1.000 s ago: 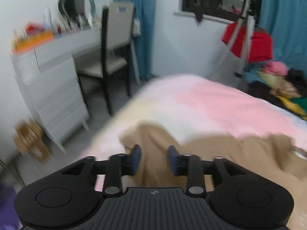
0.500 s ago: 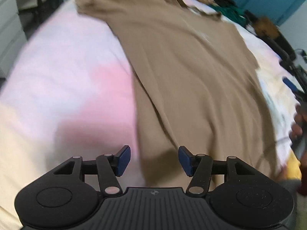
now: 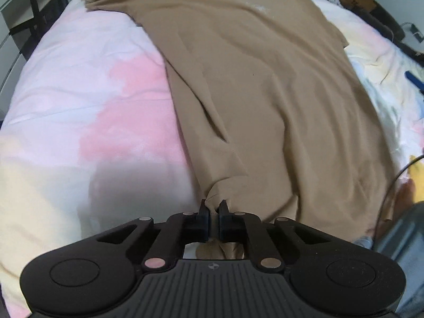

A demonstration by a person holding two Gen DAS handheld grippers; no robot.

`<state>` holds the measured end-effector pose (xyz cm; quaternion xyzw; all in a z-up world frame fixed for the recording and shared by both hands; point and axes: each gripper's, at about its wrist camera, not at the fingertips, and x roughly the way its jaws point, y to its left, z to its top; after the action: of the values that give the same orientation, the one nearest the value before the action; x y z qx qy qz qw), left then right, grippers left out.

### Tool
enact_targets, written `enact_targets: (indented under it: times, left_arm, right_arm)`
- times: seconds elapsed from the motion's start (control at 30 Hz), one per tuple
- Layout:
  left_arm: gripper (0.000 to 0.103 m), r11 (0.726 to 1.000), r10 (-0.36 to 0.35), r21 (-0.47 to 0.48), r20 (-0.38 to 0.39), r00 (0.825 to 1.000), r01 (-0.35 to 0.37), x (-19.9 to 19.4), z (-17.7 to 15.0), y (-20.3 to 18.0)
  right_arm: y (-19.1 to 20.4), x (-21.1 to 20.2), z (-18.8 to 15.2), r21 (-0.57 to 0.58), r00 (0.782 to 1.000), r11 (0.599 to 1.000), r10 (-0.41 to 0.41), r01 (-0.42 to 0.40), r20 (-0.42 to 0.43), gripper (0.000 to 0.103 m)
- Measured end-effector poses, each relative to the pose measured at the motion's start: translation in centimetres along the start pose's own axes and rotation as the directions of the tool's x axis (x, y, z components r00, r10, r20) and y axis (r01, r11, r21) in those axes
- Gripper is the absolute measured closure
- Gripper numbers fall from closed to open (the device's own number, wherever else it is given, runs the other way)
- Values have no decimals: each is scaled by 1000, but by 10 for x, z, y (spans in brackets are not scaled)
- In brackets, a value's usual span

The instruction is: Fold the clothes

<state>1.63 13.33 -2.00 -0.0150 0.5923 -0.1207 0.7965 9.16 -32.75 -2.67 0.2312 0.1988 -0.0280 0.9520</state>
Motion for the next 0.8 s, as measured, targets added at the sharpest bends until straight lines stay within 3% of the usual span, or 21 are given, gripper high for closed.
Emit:
enact_targets:
  times: [0.13, 0.2, 0.33, 0.43, 0.5, 0.57, 0.63, 0.7, 0.8]
  left_arm:
    - [97, 992, 43, -118, -54, 998, -50, -22, -8, 27]
    - [97, 977, 101, -181, -77, 992, -114, -27, -16, 44]
    - [94, 958, 108, -260, -76, 991, -124, -36, -24, 62]
    - [76, 954, 135, -268, -19, 991, -135, -50, -21, 57]
    - [54, 958, 145, -254, 35, 989, -132, -61, -19, 49]
    - [48, 960, 171, -237, 87, 981, -147, -68, -10, 37]
    - [39, 971, 176, -192, 164, 971, -143, -67, 2, 4]
    - [22, 976, 157, -190, 286, 945, -105, -70, 10, -18]
    - [18, 979, 111, -201, 376, 920, -37, -45, 35, -52]
  right_arm:
    - [-2, 1, 2, 11, 1000, 1000, 7, -7, 10, 19]
    - [-6, 0, 4, 28, 1000, 1000, 11, -12, 12, 19]
    - [-13, -3, 9, 64, 1000, 998, 20, -21, 16, 19]
    - [-18, -4, 13, 91, 999, 995, 27, -29, 19, 19]
    - [-21, -6, 15, 108, 999, 994, 32, -34, 22, 19]
    - [-25, -7, 17, 126, 999, 991, 36, -39, 24, 19]
    - [-29, -7, 19, 150, 999, 988, 41, -44, 23, 19]
    - [-35, -6, 19, 187, 999, 982, 38, -40, 13, 19]
    - [-43, -2, 17, 231, 999, 972, 36, -32, -12, 19]
